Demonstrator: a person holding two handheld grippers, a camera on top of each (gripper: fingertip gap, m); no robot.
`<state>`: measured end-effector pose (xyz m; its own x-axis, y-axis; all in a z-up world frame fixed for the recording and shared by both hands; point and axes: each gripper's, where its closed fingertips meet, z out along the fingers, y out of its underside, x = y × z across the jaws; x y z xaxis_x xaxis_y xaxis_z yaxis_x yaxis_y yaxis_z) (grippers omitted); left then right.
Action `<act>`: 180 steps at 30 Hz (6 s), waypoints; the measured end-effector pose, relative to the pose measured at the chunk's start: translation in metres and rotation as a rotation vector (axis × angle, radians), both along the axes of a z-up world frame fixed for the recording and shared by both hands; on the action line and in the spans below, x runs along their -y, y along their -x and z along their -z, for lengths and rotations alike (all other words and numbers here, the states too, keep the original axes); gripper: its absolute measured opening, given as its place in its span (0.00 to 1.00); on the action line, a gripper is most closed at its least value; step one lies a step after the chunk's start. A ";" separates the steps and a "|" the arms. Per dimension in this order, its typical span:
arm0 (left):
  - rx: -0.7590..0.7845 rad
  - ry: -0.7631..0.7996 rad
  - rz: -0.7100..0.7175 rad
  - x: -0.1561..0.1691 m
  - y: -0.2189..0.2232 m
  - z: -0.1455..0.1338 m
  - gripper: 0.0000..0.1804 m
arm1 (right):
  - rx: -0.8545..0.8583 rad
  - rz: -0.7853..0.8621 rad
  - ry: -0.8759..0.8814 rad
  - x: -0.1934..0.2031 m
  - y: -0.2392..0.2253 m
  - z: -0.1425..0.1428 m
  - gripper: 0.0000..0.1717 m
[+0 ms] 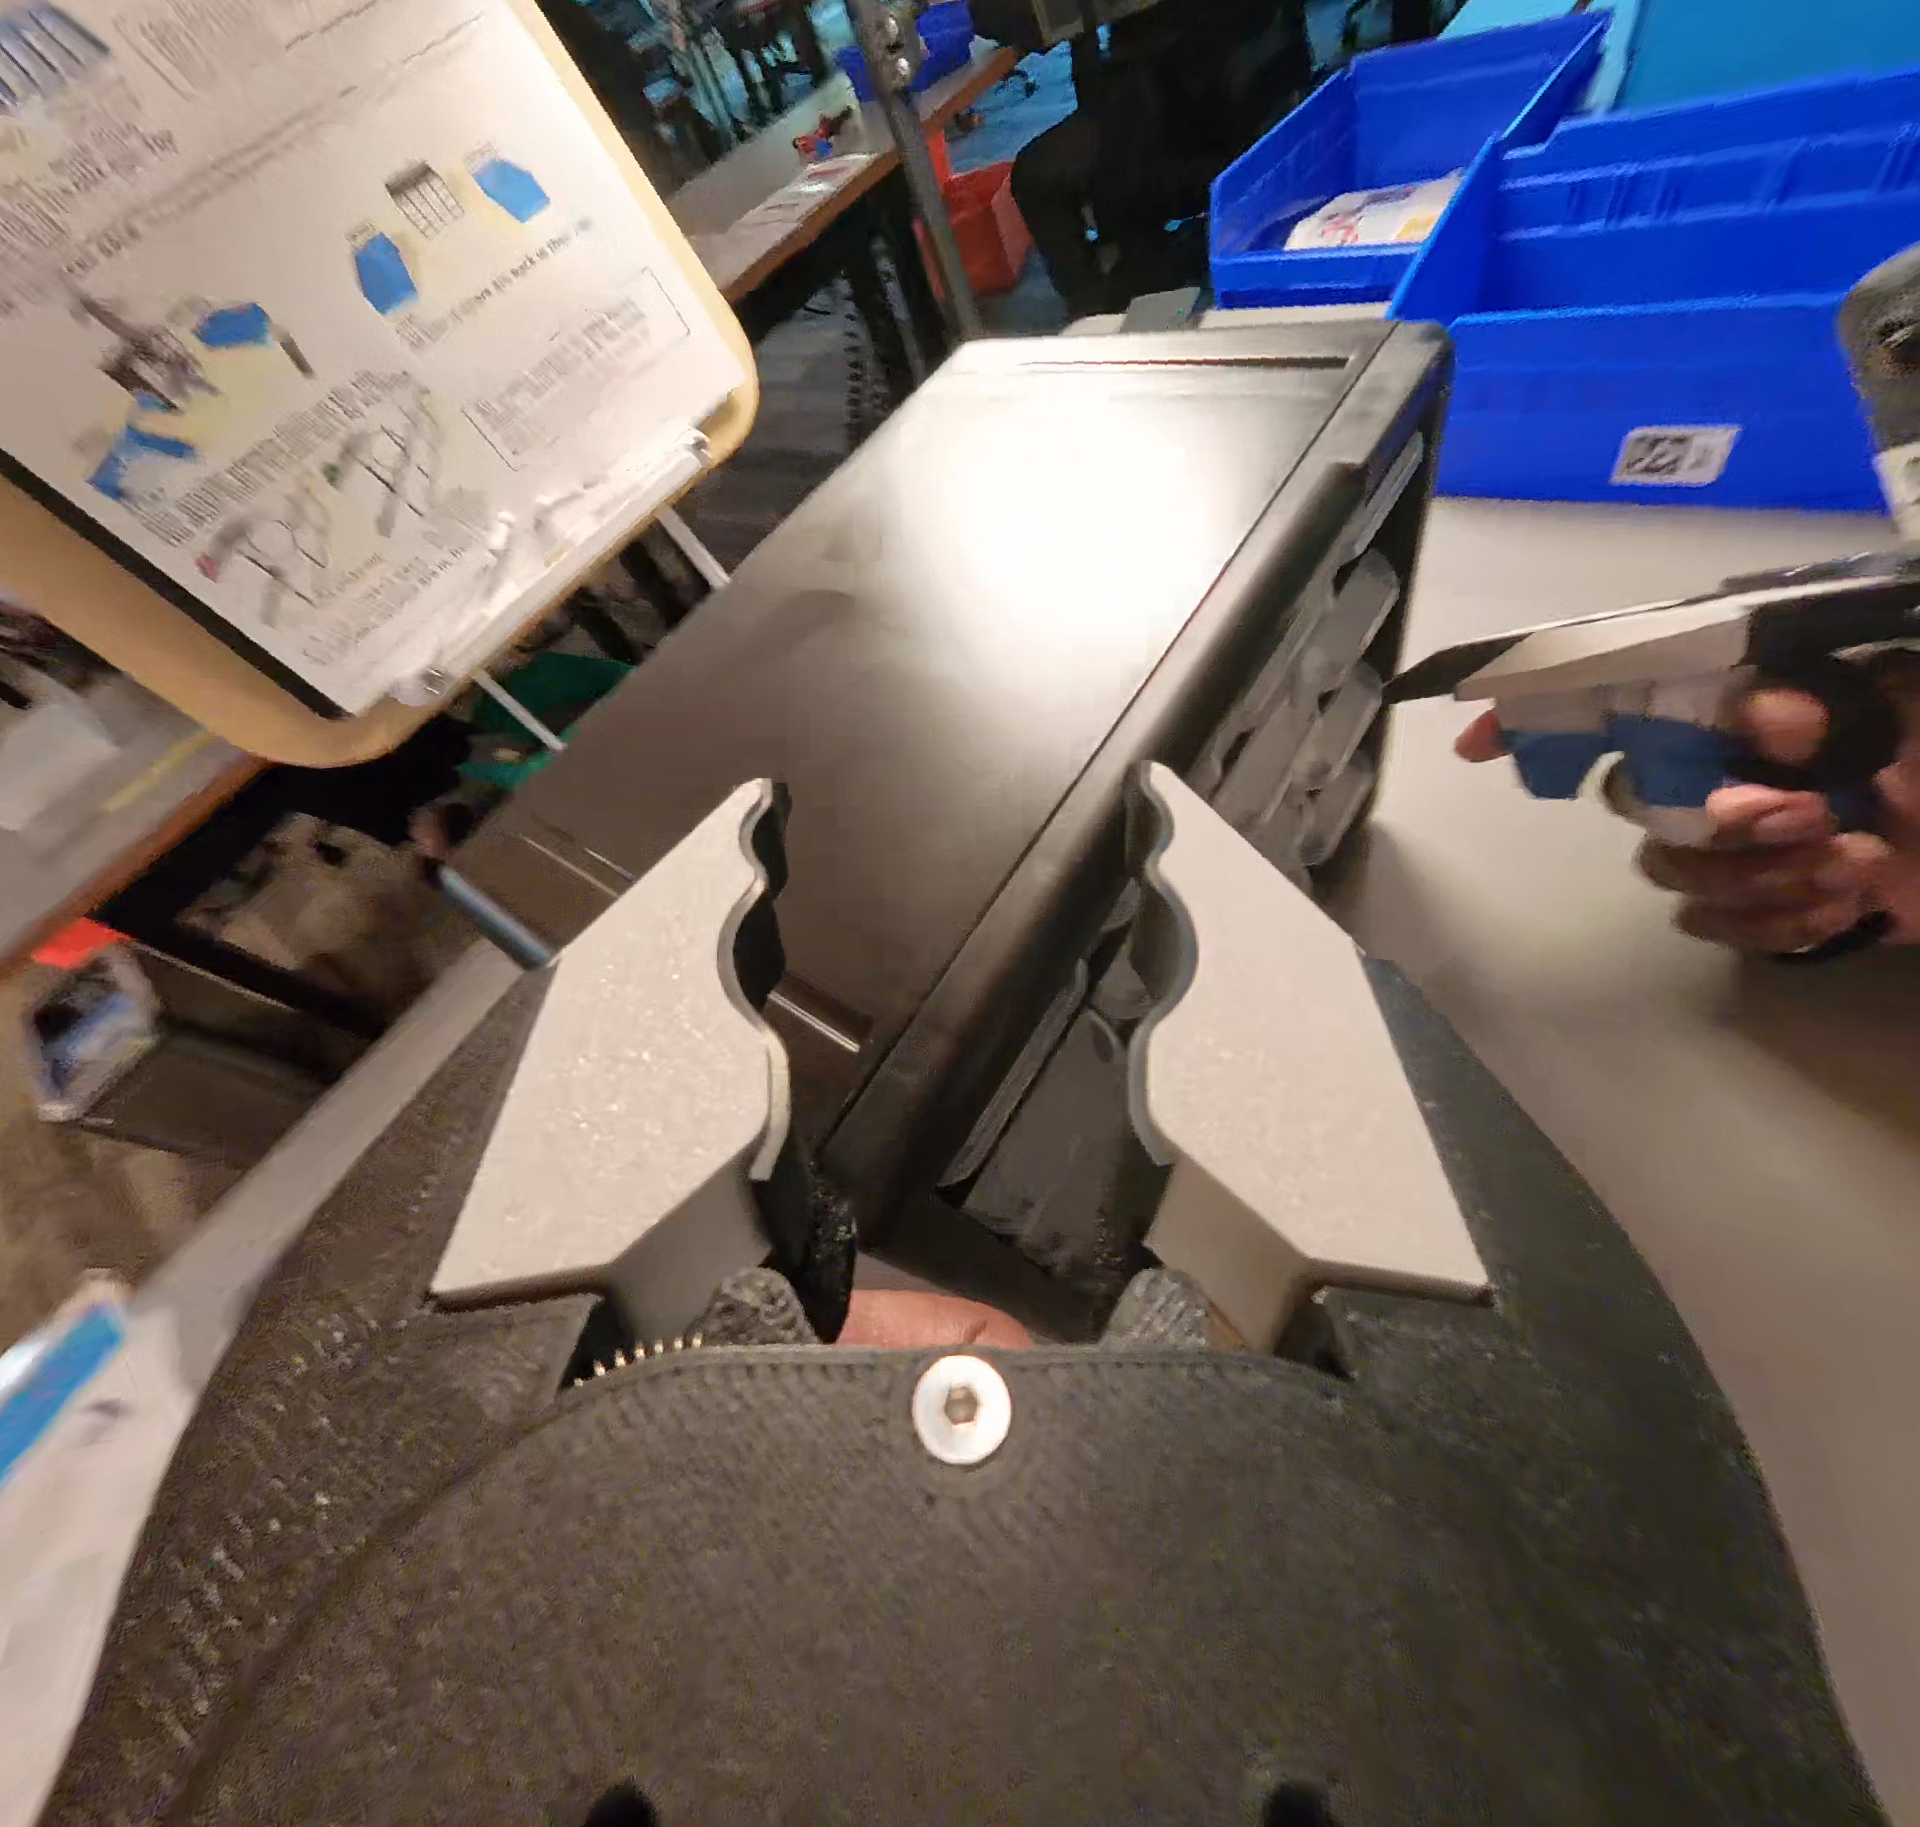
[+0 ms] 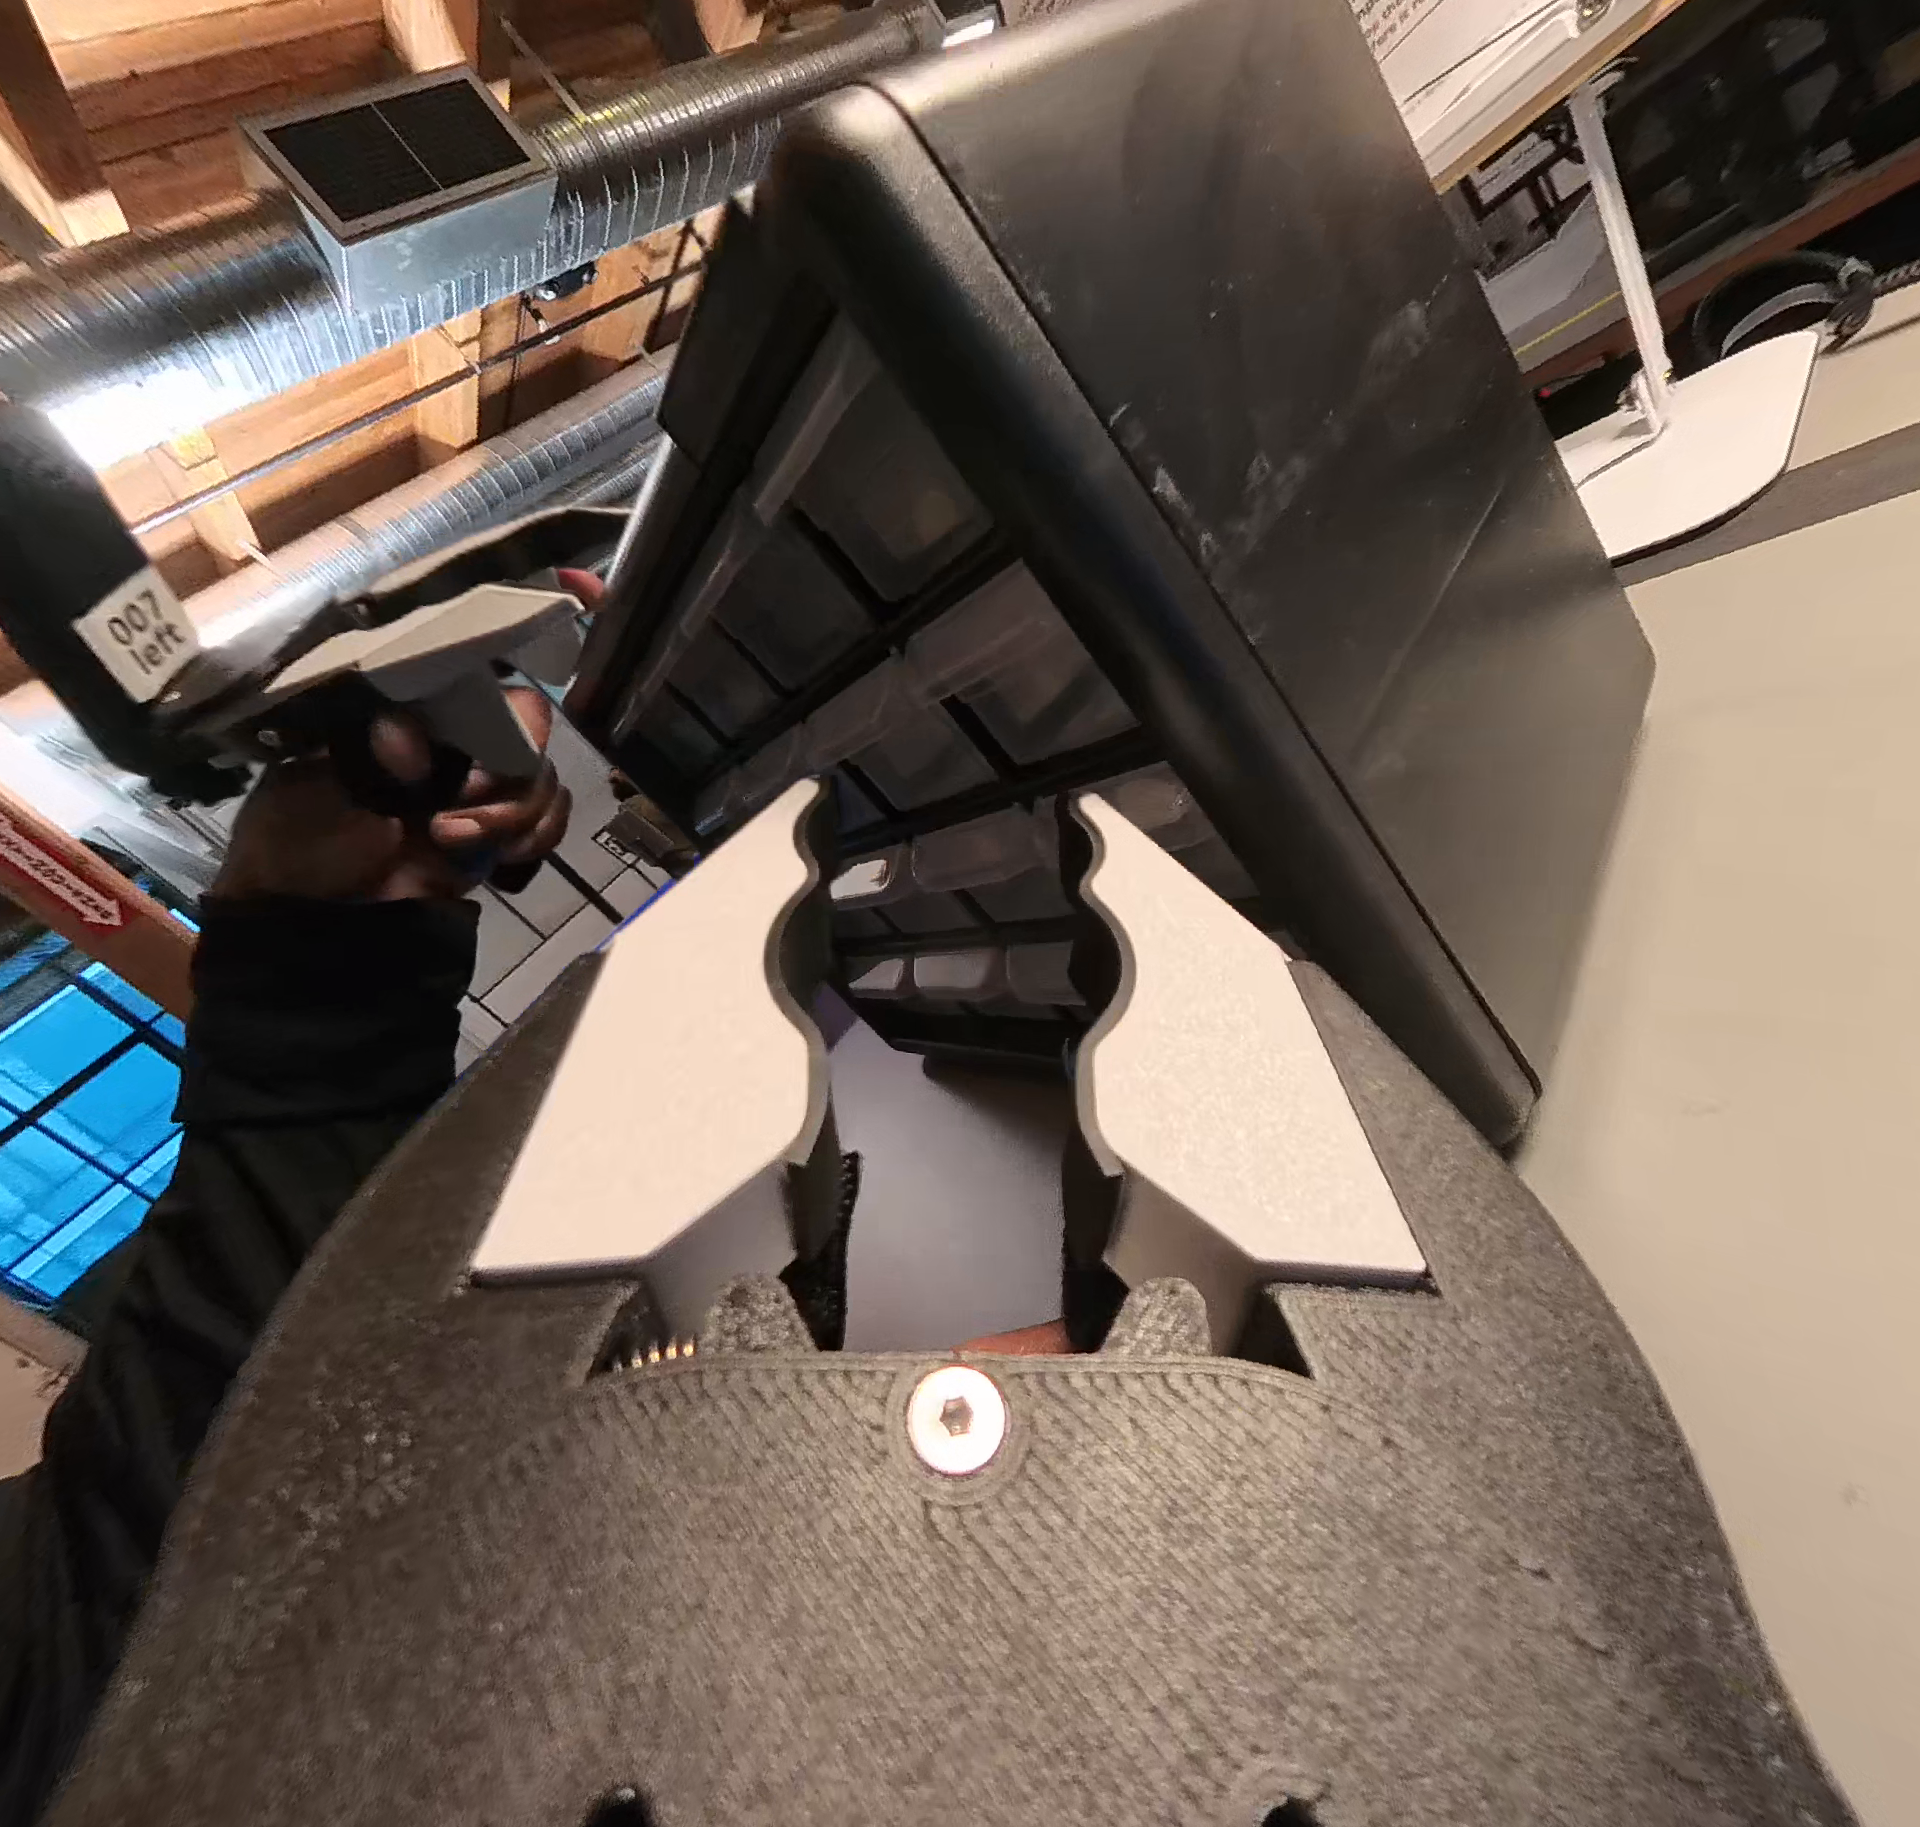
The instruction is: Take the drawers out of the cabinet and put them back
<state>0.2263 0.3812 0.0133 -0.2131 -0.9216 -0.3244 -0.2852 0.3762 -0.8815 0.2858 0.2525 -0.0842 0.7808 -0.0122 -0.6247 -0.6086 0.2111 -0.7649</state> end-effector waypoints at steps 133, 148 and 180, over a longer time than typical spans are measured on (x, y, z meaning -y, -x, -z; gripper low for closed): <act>-0.111 0.212 -0.001 -0.016 0.007 0.020 0.48 | 0.536 0.300 1.130 0.219 -0.198 -0.006 0.11; -0.108 0.213 0.005 -0.017 0.007 0.019 0.48 | 0.327 0.185 1.123 0.203 -0.237 0.072 0.19; -0.106 0.213 0.013 -0.017 0.007 0.020 0.48 | -0.180 -0.031 0.037 -0.056 0.021 -0.014 0.23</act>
